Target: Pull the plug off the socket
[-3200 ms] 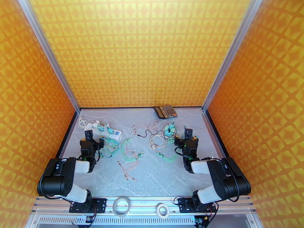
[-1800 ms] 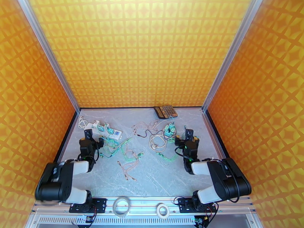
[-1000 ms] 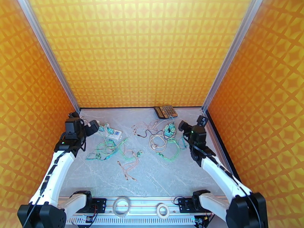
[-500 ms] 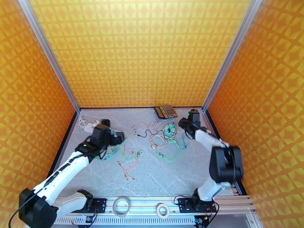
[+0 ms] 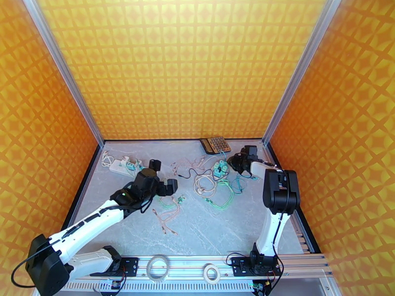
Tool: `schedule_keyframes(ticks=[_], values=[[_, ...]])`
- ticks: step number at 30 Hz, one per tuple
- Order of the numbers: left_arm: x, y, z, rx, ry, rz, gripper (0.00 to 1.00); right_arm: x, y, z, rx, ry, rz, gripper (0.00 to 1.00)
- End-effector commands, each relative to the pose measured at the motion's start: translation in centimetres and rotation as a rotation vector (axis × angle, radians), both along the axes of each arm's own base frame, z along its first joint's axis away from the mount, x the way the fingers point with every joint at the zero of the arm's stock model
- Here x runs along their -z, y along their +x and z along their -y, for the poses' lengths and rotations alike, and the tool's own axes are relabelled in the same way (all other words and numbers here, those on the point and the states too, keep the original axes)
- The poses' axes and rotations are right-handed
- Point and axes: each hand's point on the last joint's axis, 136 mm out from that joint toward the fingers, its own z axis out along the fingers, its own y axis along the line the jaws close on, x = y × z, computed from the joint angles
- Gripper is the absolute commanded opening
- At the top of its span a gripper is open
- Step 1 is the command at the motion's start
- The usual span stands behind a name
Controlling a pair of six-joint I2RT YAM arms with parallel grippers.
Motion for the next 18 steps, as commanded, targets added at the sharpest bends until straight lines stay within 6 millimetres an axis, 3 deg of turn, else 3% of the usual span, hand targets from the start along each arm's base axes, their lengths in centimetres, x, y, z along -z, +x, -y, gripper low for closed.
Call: schedule_keyframes(ticks=[1, 12, 18], values=[[0.1, 0.2, 1.1, 0.023, 0.017, 0.024, 0.97, 1.1, -2.3, -2.8, -0.060, 0.038, -0.059, 0.21], [1.5, -1.2, 4.8, 0.154, 0.088, 0.062, 0.90, 1.1, -6.3, -8.8, -0.187, 0.077, -0.053, 0.22], [2.7, -1.0, 7.0, 0.198, 0.168, 0.069, 0.82, 1.0, -8.7, -10.7, -0.227, 0.074, -0.053, 0.23]])
